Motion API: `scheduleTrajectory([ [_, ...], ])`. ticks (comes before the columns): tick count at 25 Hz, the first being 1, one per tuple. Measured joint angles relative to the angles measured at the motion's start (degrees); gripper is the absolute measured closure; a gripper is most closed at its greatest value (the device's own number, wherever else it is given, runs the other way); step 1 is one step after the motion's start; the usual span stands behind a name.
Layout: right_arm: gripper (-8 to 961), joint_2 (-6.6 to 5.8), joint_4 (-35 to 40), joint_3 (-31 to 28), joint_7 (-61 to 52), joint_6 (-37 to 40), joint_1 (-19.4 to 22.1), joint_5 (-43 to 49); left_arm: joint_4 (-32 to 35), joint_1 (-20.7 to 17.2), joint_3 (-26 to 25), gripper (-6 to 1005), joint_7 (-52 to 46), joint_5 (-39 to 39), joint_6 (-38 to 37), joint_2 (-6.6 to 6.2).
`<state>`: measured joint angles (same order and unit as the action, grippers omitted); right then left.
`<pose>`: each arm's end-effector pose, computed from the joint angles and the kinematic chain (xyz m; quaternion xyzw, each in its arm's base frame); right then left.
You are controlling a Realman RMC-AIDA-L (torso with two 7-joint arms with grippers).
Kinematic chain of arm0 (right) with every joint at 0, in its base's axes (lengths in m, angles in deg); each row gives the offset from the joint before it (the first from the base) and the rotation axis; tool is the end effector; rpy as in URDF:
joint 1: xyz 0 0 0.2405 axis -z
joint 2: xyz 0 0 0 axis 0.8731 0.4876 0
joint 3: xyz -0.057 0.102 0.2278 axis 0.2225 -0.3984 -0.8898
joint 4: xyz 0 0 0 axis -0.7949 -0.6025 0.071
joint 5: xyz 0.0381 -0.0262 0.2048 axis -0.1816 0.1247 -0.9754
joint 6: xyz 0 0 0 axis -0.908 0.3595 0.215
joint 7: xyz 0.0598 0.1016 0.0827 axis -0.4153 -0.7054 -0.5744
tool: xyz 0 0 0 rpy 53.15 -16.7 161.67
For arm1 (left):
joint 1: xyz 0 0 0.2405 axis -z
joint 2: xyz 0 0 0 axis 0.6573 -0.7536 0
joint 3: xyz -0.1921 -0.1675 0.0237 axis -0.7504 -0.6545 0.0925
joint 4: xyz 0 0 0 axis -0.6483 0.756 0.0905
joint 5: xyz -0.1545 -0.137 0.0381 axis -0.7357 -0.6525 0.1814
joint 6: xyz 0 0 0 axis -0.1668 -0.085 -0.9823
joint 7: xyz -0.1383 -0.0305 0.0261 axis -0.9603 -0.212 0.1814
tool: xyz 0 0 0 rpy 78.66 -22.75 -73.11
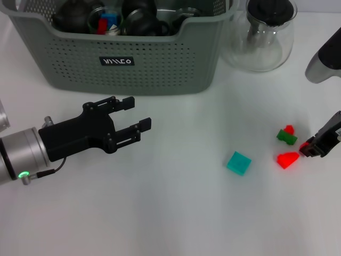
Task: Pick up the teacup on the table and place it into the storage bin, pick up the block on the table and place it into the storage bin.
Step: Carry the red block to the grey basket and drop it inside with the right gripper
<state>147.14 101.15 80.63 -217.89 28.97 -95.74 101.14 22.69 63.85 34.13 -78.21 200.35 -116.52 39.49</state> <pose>0.2564 0.3512 -0.0032 -0.8954 0.3256 -0.2630 0.1520 -0.2960 0.2768 -0.0410 -0.9046 -0.2106 -0.3061 0.2089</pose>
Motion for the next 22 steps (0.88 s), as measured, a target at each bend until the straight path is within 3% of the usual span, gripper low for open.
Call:
scheduleTrajectory([
  [7,742,-0.15,1.6,-1.2,-0.3,1.7,0.1,0.0,0.0,0.1,0.0,339,0.0,0.0,0.0,0.00],
  [14,751,-0.09,10.9,-8.2,1.4,8.3,1.6,-3.1,0.0,0.2,-0.2,339,-0.3,0.0,-0.1,-0.06],
  [22,757,-0.31,11.8,-16.8,4.8,13.0,1.2,-10.8,1.1,-1.4,-6.7,339,-0.4,0.1,-4.8,-0.73],
])
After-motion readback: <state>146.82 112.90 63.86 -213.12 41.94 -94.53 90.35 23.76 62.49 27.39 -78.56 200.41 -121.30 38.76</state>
